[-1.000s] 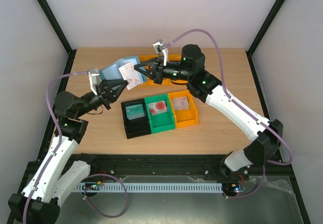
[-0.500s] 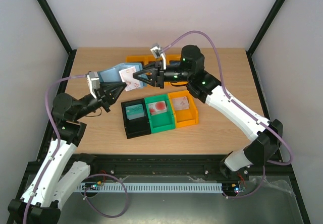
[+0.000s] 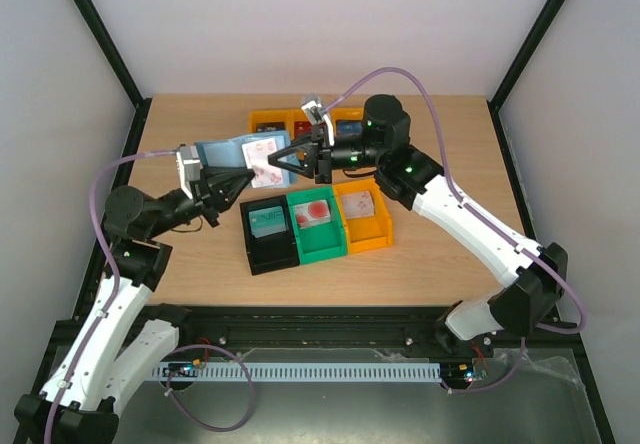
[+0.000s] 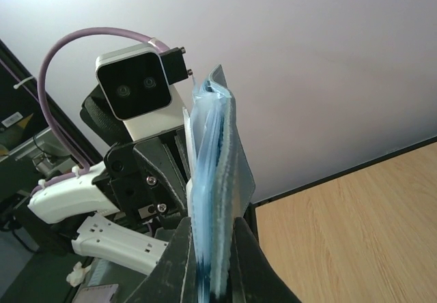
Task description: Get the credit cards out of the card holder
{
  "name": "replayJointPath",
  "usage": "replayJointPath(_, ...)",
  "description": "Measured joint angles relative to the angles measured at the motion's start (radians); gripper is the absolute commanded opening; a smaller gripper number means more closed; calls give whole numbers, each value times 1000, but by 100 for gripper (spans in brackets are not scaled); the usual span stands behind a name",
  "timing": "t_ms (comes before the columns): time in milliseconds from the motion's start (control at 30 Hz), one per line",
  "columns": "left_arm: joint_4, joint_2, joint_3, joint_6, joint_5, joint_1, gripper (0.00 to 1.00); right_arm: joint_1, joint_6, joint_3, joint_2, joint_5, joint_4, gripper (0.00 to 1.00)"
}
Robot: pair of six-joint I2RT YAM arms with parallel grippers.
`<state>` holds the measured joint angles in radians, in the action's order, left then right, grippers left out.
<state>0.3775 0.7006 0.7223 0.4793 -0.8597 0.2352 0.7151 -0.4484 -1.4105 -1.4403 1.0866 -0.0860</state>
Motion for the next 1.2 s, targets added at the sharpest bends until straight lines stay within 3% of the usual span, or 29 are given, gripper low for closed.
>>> replayJointPath(667, -34, -8, -4, -21, -26, -1, 3, -56, 75, -6, 18, 88, 135, 2)
replayJointPath(1000, -116, -44, -4, -106, 100, -8, 3, -164, 56, -8, 87, 22, 141, 2)
replayJointPath(1200, -130, -60, -4, -105, 247, -31, 3, -170, 115, -42, 58, -143, 332, 1)
